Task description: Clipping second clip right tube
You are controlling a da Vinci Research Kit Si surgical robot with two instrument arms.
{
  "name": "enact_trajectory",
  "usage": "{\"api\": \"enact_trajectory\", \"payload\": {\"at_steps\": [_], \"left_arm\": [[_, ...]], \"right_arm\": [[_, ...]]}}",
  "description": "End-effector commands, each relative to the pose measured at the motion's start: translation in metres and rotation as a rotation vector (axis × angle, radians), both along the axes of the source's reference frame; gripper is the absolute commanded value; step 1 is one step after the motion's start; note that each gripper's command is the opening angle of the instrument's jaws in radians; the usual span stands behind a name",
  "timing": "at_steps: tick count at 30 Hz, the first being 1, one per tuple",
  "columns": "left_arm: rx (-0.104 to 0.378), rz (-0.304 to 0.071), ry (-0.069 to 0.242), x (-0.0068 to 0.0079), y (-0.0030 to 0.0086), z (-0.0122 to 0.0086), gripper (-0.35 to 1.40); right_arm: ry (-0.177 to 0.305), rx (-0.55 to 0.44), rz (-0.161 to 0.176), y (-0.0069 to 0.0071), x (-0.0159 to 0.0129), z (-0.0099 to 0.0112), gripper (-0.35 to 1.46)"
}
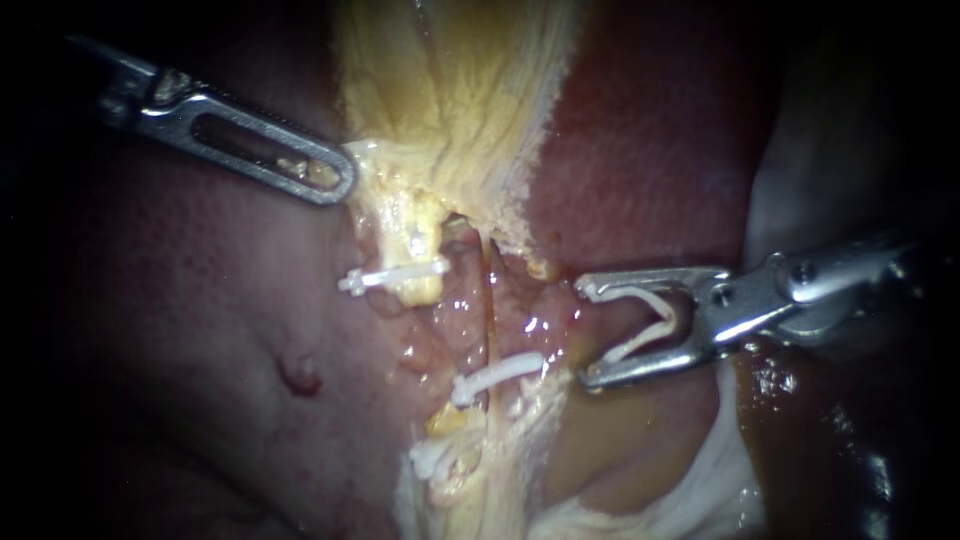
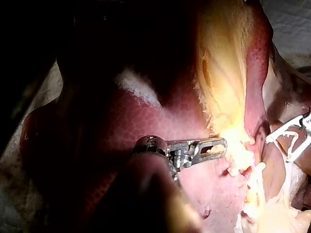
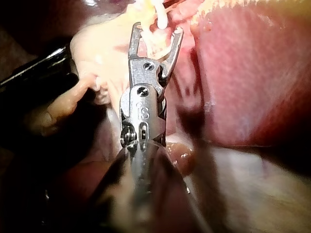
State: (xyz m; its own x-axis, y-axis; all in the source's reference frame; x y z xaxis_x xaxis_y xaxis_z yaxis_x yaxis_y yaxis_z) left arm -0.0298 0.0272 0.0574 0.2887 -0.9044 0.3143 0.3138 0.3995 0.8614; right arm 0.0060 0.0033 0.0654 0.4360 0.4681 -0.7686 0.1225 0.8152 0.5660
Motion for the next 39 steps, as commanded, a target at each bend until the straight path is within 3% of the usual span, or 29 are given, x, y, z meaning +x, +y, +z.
{"api": "enact_trajectory", "payload": {"at_steps": [1, 12, 25, 39], "left_arm": [[0.000, 0.000, 0.000, 0.0000, 0.0000, 0.0000, -0.35], [0.000, 0.000, 0.000, 0.0000, 0.0000, 0.0000, -0.35], [-0.001, 0.000, 0.000, 0.0000, 0.0000, 0.0001, -0.35], [-0.001, 0.000, 0.001, -0.0001, -0.0001, 0.0001, -0.35]], "right_arm": [[-0.007, 0.020, 0.003, 0.0000, 0.0003, 0.0003, 0.49], [0.006, 0.209, 0.054, -0.0009, 0.0028, 0.0044, 0.49], [0.013, 0.307, 0.088, -0.0008, 0.0051, 0.0054, 0.49], [0.035, 0.343, 0.063, -0.0010, 0.0076, 0.0061, 0.49]]}}
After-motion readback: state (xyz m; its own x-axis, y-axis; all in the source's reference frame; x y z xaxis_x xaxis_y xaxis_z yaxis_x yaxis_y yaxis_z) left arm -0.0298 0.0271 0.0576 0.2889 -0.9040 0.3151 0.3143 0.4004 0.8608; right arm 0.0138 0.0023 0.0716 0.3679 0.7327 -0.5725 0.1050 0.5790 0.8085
